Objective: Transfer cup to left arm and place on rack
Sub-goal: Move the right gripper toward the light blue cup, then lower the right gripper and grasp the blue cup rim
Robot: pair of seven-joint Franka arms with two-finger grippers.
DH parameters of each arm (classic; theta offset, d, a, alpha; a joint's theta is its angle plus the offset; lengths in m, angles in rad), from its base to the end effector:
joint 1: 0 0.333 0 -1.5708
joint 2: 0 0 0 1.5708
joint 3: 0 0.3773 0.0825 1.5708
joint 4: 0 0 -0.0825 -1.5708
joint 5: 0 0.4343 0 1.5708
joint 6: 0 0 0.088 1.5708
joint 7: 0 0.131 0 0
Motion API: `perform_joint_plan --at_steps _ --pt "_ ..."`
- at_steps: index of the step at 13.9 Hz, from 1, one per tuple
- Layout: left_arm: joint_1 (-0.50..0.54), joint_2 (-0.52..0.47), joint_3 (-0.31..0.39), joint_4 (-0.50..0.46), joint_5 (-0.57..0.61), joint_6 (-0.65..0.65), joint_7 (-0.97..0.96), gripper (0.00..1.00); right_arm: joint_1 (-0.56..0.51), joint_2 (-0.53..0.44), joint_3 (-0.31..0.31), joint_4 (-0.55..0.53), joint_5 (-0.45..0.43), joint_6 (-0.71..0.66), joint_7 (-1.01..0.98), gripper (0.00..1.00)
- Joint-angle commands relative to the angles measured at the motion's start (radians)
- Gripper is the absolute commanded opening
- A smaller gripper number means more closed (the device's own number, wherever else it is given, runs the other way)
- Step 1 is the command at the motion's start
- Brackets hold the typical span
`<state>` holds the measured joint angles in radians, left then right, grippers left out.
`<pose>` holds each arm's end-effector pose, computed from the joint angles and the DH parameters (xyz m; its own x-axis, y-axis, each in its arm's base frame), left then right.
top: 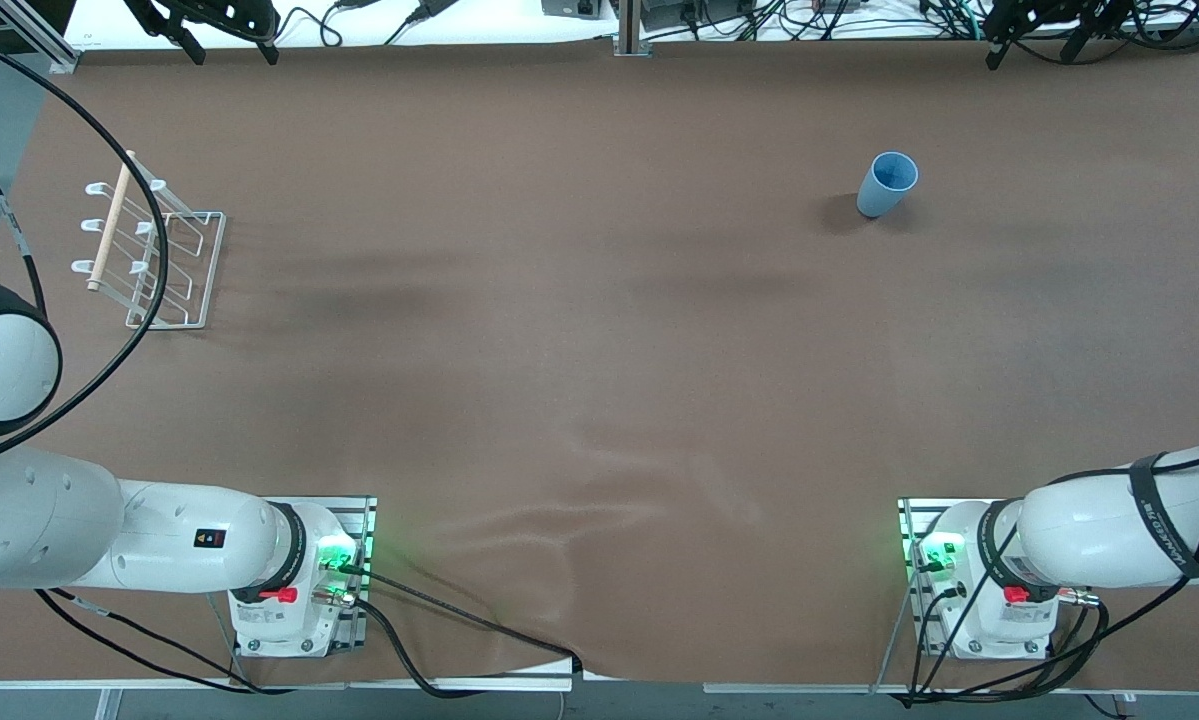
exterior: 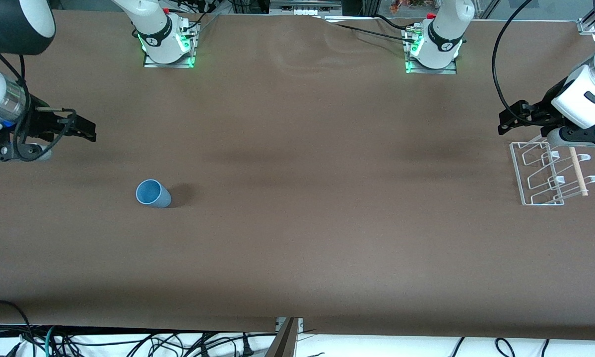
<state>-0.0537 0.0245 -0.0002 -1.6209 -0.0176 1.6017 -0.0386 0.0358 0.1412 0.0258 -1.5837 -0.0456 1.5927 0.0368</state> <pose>0.6121 -0.0353 0.6234 0.9989 -0.0147 -0.0443 -0.0140 -0.9998 0.0158 0.6458 0.0329 0.5685 0.9912 0.0255 -0.1302 0.0318 -0.9984 0.0462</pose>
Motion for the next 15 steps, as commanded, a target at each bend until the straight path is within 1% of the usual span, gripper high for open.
perform_joint_plan --at_steps 1,4,5,9,12,15 --pt "-0.002 0.002 0.002 0.010 -0.011 -0.008 -0.001 1.00 -0.027 0.056 0.008 -0.009 0.007 0.018 -0.008 1.00" --pt "-0.002 0.002 0.002 0.010 -0.011 -0.008 0.000 1.00 -0.039 0.147 0.006 -0.012 0.006 0.065 -0.011 1.00" --pt "-0.002 0.002 0.002 0.010 -0.011 -0.006 0.000 1.00 -0.039 0.167 0.008 -0.028 0.006 0.097 -0.011 1.00" --pt "-0.003 0.002 0.000 0.010 -0.010 -0.008 0.000 1.00 -0.039 0.208 0.008 -0.162 0.006 0.326 -0.011 1.00" --pt "-0.003 0.002 0.000 0.010 -0.011 -0.008 0.000 1.00 -0.037 0.260 0.008 -0.197 0.007 0.459 -0.011 1.00" --pt "-0.003 0.002 0.000 0.010 -0.011 -0.022 0.002 1.00 -0.037 0.279 0.008 -0.251 0.012 0.558 -0.003 1.00"
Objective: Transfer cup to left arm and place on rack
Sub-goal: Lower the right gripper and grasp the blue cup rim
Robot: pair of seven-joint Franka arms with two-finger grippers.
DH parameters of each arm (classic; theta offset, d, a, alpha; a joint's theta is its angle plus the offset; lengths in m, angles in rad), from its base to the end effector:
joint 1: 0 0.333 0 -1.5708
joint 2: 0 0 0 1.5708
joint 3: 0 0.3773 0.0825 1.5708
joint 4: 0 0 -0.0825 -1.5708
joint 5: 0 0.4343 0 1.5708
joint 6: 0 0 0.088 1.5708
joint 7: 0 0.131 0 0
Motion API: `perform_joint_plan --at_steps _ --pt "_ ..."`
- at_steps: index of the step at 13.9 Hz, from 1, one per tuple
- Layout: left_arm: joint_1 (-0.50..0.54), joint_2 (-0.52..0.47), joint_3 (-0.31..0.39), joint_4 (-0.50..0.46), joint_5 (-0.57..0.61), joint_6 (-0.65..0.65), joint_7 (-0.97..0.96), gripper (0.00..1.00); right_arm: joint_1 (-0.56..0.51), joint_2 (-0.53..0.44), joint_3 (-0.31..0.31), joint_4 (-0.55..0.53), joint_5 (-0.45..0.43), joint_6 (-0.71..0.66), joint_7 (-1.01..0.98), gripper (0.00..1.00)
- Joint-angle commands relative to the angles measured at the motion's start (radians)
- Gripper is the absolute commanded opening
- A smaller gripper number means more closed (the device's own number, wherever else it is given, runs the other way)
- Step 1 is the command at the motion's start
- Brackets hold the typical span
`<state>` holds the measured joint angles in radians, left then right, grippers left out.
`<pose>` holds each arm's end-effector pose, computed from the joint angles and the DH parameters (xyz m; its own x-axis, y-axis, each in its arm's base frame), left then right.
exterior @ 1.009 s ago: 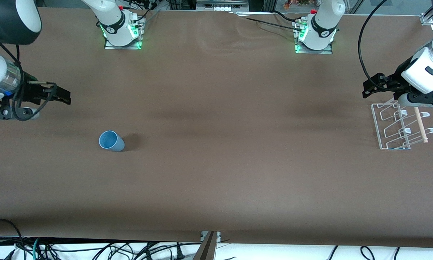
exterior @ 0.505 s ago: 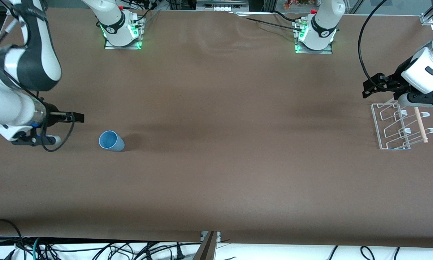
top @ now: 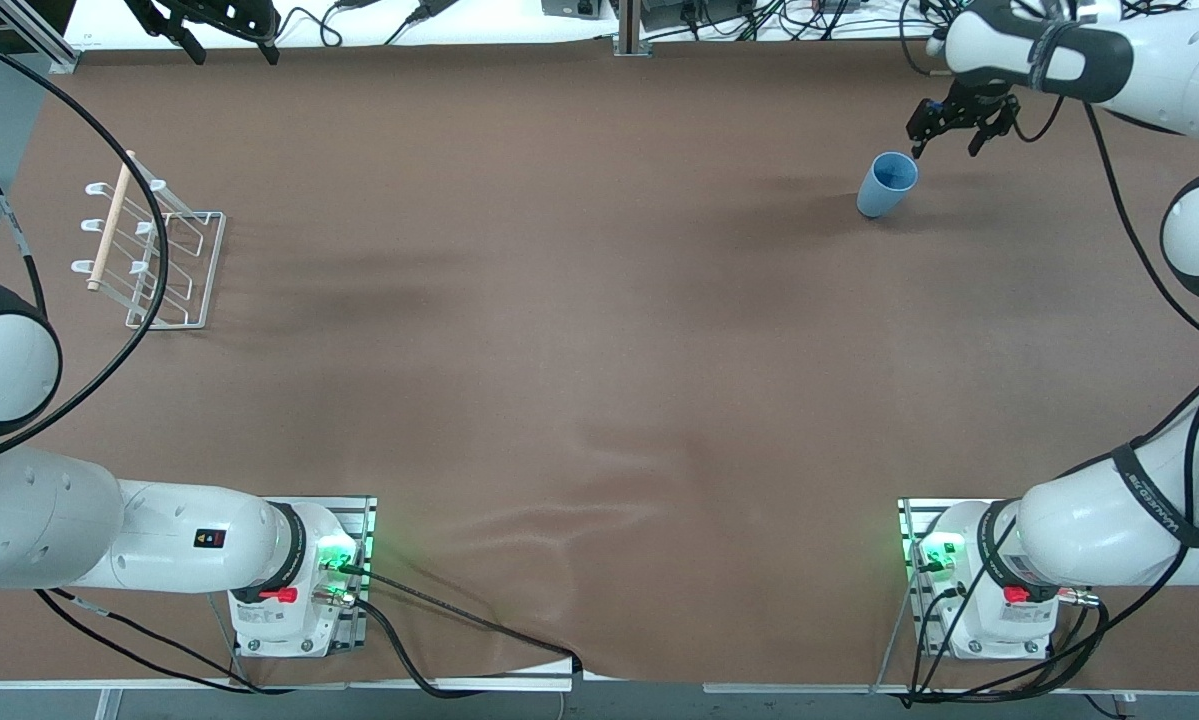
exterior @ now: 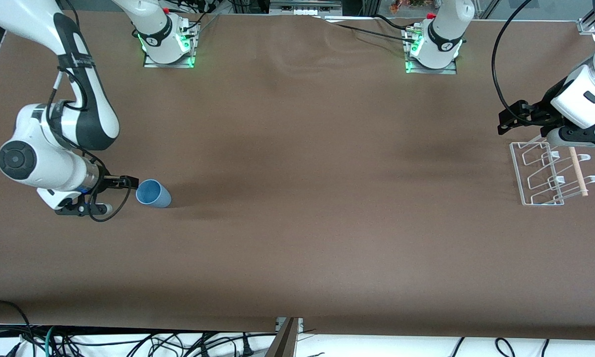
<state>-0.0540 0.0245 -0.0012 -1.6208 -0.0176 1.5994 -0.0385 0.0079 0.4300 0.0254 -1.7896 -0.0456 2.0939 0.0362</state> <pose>0.6118 -0.0361 0.6232 0.9988 -0.0161 -0.0465 -0.0154 -0.9998 0.0158 0.6989 0.0188 0.3040 0.9921 0.0187 -0.1244 0.0226 -0.9993 0.0303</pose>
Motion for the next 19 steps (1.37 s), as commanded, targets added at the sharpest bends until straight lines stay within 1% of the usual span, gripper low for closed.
perform_joint_plan --at_steps 1,4,10,11,12,13,14,15,16,19 --pt "-0.003 0.002 0.001 0.010 -0.011 -0.019 0.002 1.00 -0.009 -0.001 0.008 -0.050 0.015 0.072 0.002 1.00" --pt "-0.003 0.002 0.001 0.010 -0.011 -0.019 0.002 1.00 -0.009 0.024 0.008 -0.050 0.023 0.106 0.004 1.00" --pt "-0.003 0.002 0.001 0.010 -0.011 -0.019 0.002 1.00 -0.006 0.053 0.010 -0.053 0.027 0.129 0.010 0.99" --pt "-0.004 0.002 0.001 0.012 -0.011 -0.019 0.002 1.00 -0.005 0.056 0.010 -0.053 0.029 0.127 0.011 0.86" --pt "-0.004 0.002 0.001 0.012 -0.011 -0.019 0.002 1.00 -0.003 0.056 0.010 -0.053 0.044 0.124 0.011 0.69" --pt "-0.004 0.002 0.001 0.012 -0.011 -0.019 0.002 1.00 -0.003 0.056 0.010 -0.053 0.061 0.120 0.011 0.49" --pt "-0.004 0.002 0.001 0.012 -0.011 -0.019 0.000 1.00 -0.003 0.056 0.010 -0.051 0.070 0.117 0.011 0.33" --pt "-0.004 0.002 0.001 0.012 -0.011 -0.019 0.000 1.00 -0.002 0.056 0.010 -0.051 0.072 0.117 0.011 0.23" --pt "-0.004 0.002 0.000 0.012 -0.011 -0.019 0.000 1.00 -0.002 0.056 0.010 -0.050 0.072 0.117 0.011 0.16" --pt "-0.006 0.002 0.001 0.012 -0.011 -0.019 0.000 1.00 0.000 0.059 0.011 -0.045 0.111 0.115 0.011 0.00"
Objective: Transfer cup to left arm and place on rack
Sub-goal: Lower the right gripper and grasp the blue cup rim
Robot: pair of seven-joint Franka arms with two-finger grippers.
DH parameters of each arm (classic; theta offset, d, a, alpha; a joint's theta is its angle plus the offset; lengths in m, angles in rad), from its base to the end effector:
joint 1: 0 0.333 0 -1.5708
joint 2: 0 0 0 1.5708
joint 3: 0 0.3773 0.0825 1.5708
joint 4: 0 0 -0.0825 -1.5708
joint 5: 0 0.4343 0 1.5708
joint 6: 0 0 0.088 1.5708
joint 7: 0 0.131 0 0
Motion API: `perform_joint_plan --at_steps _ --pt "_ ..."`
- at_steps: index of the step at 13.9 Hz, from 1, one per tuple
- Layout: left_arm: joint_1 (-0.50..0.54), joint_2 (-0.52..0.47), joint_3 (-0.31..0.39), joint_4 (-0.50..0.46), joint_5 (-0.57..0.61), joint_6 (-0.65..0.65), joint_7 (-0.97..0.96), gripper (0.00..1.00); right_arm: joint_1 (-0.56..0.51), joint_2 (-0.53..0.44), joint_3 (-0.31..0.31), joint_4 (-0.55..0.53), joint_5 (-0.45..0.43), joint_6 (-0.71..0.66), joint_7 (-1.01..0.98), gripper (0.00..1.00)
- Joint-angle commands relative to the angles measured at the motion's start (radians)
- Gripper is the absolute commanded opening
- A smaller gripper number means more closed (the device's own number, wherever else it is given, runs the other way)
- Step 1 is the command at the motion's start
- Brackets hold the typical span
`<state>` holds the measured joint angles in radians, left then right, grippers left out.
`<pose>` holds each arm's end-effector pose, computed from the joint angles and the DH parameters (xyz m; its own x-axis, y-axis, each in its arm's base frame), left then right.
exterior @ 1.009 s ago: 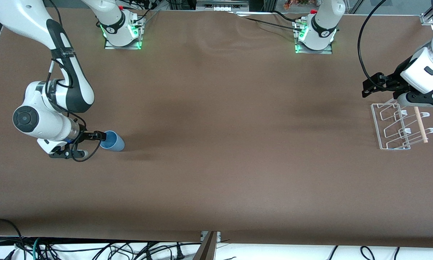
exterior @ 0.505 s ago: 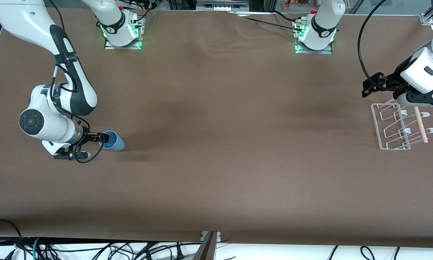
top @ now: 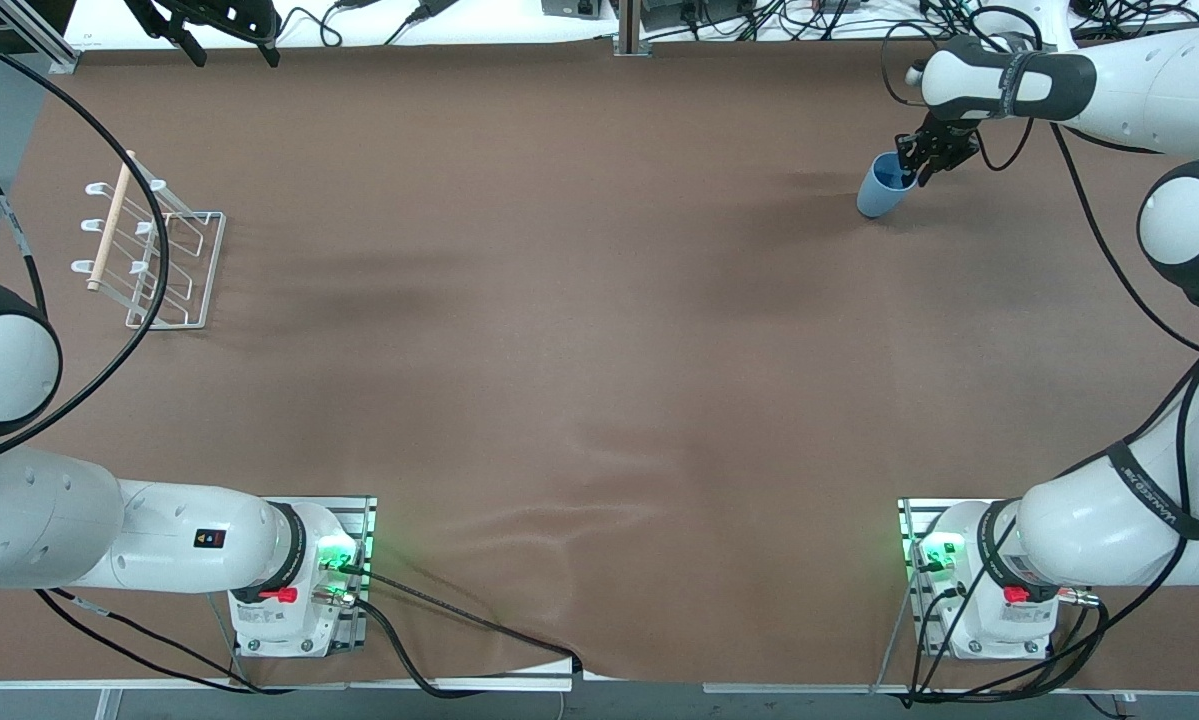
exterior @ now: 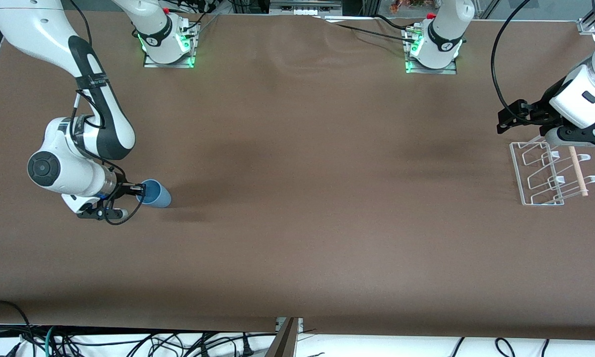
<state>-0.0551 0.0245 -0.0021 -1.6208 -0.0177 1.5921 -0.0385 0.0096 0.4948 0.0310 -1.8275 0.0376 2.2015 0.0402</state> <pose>0.6107 -0.0372 0.6226 0.9984 -0.0182 -0.0538 -0.0174 -0.9997 0.0156 0.6964 0.0290 0.2492 0.9922 -0.0239 -0.1225 -0.0287 -0.9989 -0.0373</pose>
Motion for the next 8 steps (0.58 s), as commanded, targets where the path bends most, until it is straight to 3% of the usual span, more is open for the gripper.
perform_joint_plan --at_steps 1,5,8 --pt "-0.003 0.002 0.002 0.012 -0.011 -0.012 0.000 1.00 0.000 -0.002 0.007 -0.004 0.030 0.007 0.006 0.00" --pt "-0.006 0.002 0.001 0.012 -0.011 -0.012 0.000 1.00 0.000 0.001 0.015 0.022 0.041 0.007 0.001 0.00" --pt "-0.006 0.002 0.001 0.012 -0.011 -0.012 0.000 1.00 0.004 -0.004 0.053 0.076 0.197 -0.003 -0.003 0.00"
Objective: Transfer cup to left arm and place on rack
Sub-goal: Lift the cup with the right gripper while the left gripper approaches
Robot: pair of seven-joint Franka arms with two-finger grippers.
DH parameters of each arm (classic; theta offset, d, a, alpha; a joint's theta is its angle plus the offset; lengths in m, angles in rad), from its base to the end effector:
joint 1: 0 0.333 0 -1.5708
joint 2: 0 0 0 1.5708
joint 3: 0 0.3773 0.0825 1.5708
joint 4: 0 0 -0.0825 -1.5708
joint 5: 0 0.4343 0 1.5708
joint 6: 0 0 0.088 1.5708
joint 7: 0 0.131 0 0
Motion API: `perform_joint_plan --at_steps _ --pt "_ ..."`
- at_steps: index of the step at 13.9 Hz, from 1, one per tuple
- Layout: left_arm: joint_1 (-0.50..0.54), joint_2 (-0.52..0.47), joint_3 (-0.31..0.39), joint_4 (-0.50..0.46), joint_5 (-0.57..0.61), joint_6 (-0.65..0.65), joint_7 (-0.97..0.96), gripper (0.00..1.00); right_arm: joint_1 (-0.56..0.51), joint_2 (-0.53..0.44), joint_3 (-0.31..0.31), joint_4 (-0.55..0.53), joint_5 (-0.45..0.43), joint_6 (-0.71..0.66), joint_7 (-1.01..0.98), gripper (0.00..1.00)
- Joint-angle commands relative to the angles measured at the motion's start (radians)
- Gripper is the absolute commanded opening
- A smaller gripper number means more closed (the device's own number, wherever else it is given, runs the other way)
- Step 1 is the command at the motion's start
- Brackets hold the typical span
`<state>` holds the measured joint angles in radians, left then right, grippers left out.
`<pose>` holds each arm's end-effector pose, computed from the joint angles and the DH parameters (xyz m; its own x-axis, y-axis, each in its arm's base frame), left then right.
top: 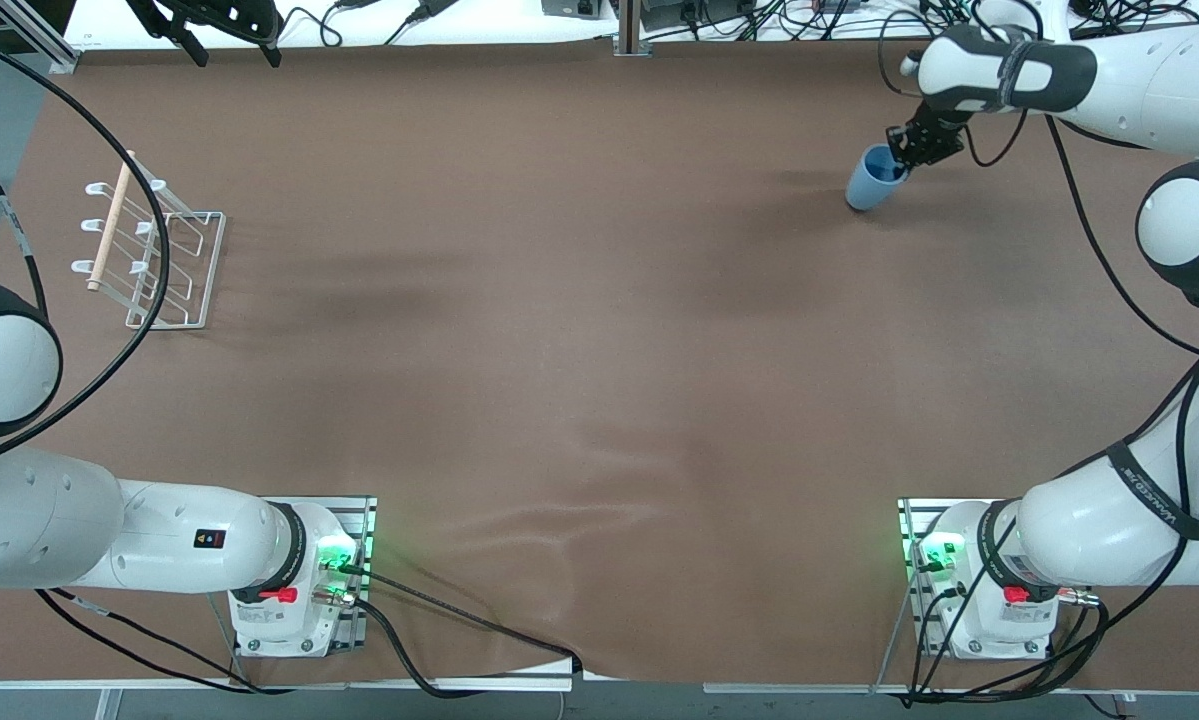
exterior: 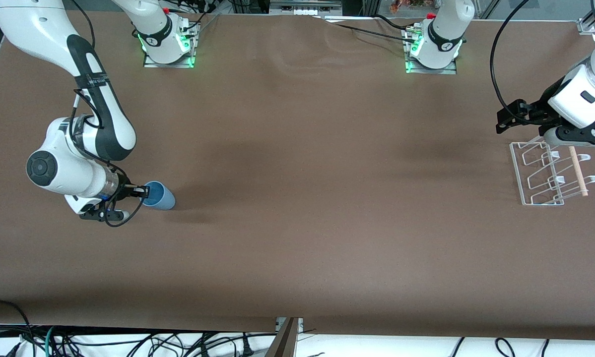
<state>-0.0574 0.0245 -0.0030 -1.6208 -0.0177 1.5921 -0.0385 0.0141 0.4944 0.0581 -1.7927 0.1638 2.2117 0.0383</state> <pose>0.6106 -0.0392 0.6226 0.9983 -0.0214 -0.0538 -0.0206 -0.9997 0.0157 0.7096 0.0568 0.2671 0.9937 -0.0682 -0.0890 -0.0808 -0.9858 -0.1469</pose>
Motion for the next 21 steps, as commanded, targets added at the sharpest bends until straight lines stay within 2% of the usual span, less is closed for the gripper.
perform_joint_plan --at_steps 1,3,5,6,9,11,13,17,21 --pt "-0.004 0.002 0.002 0.012 -0.011 -0.012 0.002 1.00 0.001 -0.004 0.048 0.055 0.085 -0.015 -0.001 0.00" --pt "-0.002 0.002 0.002 0.012 -0.011 -0.012 0.000 1.00 0.000 -0.004 0.097 0.079 0.112 -0.015 0.005 0.00" --pt "-0.002 0.002 0.002 0.012 -0.011 -0.014 0.000 1.00 0.004 -0.002 0.159 0.117 0.196 -0.015 0.119 0.00" --pt "-0.002 0.002 0.003 0.012 -0.011 -0.014 0.002 1.00 0.021 -0.001 0.187 0.148 0.207 -0.015 0.171 0.00" --pt "0.005 0.015 0.006 0.012 -0.024 -0.020 -0.001 1.00 0.107 0.044 0.204 0.266 0.218 -0.012 0.212 0.00" --pt "-0.005 0.034 0.003 0.012 -0.039 -0.061 0.002 1.00 0.153 0.079 0.210 0.335 0.323 -0.001 0.276 0.00" --pt "-0.010 0.067 0.002 0.012 -0.138 -0.086 0.002 1.00 0.207 0.125 0.210 0.424 0.402 -0.001 0.354 0.00" --pt "0.013 0.149 0.005 0.058 -0.398 -0.084 0.073 1.00 0.305 0.237 0.210 0.599 0.407 0.046 0.538 0.00" --pt "0.016 0.225 0.006 0.110 -0.551 -0.070 0.296 1.00 0.383 0.269 0.212 0.628 0.408 0.183 0.659 0.00"
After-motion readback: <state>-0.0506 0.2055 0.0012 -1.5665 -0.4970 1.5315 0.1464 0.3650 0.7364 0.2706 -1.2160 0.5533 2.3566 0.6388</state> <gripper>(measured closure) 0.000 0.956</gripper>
